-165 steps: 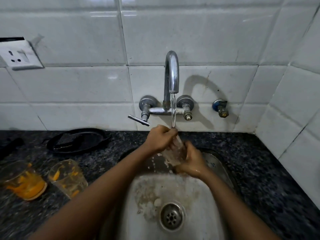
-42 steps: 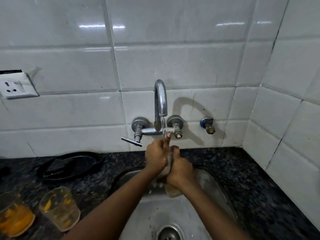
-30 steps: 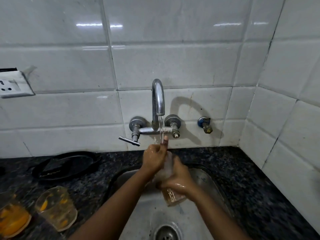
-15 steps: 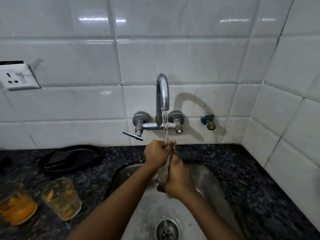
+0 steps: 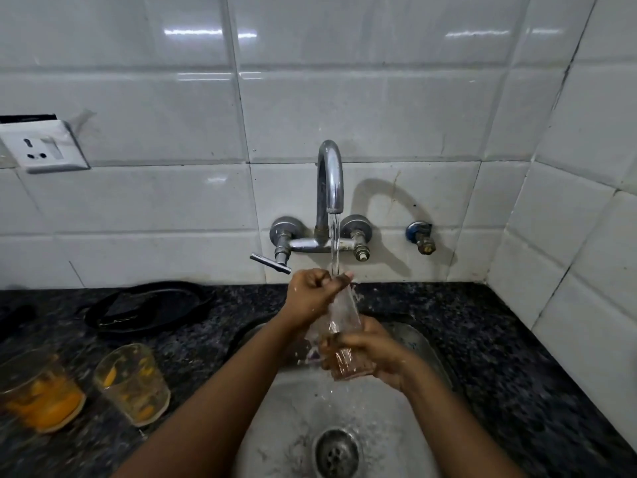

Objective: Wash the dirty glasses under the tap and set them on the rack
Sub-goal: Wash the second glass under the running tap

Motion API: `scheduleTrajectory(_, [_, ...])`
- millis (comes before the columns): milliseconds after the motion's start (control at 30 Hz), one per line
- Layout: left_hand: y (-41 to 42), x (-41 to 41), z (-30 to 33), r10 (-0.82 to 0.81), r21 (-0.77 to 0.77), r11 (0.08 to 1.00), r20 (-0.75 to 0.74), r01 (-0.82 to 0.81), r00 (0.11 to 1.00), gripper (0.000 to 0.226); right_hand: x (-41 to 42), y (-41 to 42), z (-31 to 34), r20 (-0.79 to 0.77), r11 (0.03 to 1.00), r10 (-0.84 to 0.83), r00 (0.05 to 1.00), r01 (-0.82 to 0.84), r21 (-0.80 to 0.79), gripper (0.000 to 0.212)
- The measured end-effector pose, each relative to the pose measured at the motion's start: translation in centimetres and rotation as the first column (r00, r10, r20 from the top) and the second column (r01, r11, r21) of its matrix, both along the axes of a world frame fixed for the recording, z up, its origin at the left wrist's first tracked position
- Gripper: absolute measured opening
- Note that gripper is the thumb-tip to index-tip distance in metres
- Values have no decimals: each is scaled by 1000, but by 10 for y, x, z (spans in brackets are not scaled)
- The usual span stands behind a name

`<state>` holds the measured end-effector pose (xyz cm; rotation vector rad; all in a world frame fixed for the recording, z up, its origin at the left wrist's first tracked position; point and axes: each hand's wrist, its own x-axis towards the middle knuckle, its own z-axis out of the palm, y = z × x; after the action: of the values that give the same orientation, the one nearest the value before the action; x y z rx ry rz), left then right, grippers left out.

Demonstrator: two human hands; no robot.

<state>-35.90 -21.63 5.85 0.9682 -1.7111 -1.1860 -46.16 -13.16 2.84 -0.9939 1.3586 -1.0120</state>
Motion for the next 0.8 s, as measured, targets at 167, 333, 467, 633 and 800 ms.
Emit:
scheduleTrajectory(167, [1,9,14,-201,-69,974,174,216,964,45,-18,-16,1,-243,992,-70,968,42,-122,46])
scheduleTrajectory(333, [1,16,26,-390,15,702,845,712,366,62,-23,-31,16,-775,932,-217,593,-111,-346,73])
scheduleTrajectory(467, [-3,11,14,-26,-77,733,990,676,141,56,-20,-32,28,-932,901,-236,274,-298,-315,75])
scheduleTrajectory(633, [6,9,15,-374,161,759,901,631,221,85,-25,-28,35,-972,895,-195,130,-382,-230,72])
scheduleTrajectory(800, [9,28,7,-649,374,719,57,587,759,29,-20,-22,41,-990,916,-142,-8,-379,-128,70])
